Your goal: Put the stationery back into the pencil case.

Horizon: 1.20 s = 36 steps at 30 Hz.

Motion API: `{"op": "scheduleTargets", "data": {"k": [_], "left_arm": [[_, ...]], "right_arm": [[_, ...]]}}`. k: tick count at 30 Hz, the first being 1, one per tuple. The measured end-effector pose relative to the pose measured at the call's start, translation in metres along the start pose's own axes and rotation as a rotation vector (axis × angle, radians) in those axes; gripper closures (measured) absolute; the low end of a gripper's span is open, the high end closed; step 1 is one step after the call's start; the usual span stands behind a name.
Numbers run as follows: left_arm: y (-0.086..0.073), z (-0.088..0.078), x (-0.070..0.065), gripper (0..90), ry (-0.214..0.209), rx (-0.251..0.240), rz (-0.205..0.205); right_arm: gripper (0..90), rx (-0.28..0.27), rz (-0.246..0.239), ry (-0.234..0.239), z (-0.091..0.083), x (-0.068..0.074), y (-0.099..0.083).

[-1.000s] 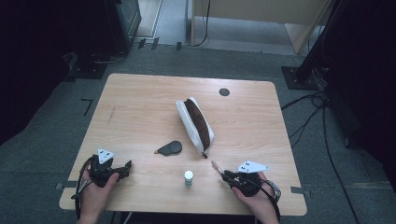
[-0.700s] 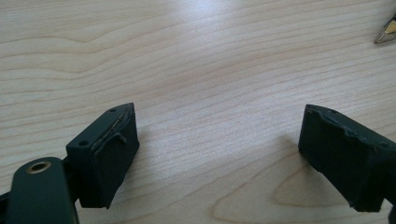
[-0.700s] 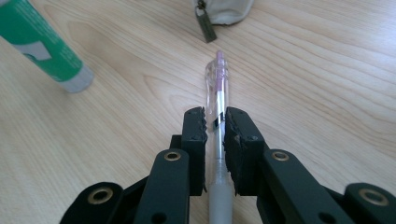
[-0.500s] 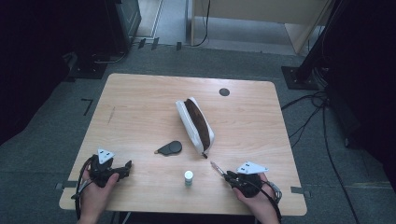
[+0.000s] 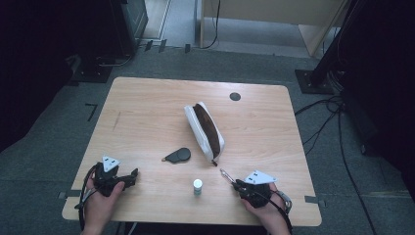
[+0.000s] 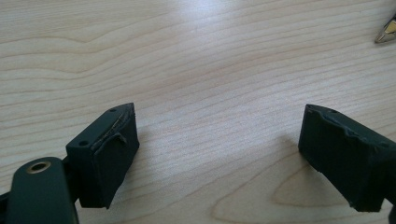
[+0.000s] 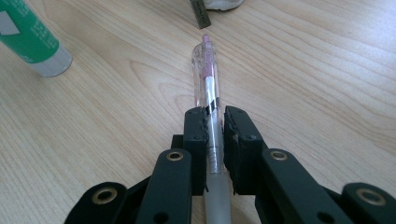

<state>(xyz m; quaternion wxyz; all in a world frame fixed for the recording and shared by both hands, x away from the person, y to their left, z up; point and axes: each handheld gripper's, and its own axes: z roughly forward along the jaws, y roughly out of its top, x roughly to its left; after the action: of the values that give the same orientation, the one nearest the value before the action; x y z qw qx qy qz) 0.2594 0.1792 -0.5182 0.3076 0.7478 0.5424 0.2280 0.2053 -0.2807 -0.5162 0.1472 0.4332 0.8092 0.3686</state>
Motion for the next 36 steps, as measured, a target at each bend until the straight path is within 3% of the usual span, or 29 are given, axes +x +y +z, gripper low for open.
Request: {"op": "scheduleTargets", "data": {"k": [10, 14, 20, 36], "left_arm": [[0.000, 0.000, 0.000, 12.1, 0.000, 0.001, 0.002], [0.000, 0.000, 0.000, 12.1, 0.000, 0.001, 0.002], [0.000, 0.000, 0.000, 12.1, 0.000, 0.001, 0.002], [0.001, 0.001, 0.000, 12.1, 0.003, 0.001, 0.000]], "right_arm": [[80.5, -0.002, 0.018, -0.009, -0.001, 0.004, 0.000], [80.6, -0.042, 0.042, -0.011, -0.007, 0.003, 0.003], [80.6, -0.056, 0.060, -0.003, -0.011, 0.004, 0.008], [80.5, -0.131, 0.083, 0.014, -0.028, 0.010, 0.037]]}}
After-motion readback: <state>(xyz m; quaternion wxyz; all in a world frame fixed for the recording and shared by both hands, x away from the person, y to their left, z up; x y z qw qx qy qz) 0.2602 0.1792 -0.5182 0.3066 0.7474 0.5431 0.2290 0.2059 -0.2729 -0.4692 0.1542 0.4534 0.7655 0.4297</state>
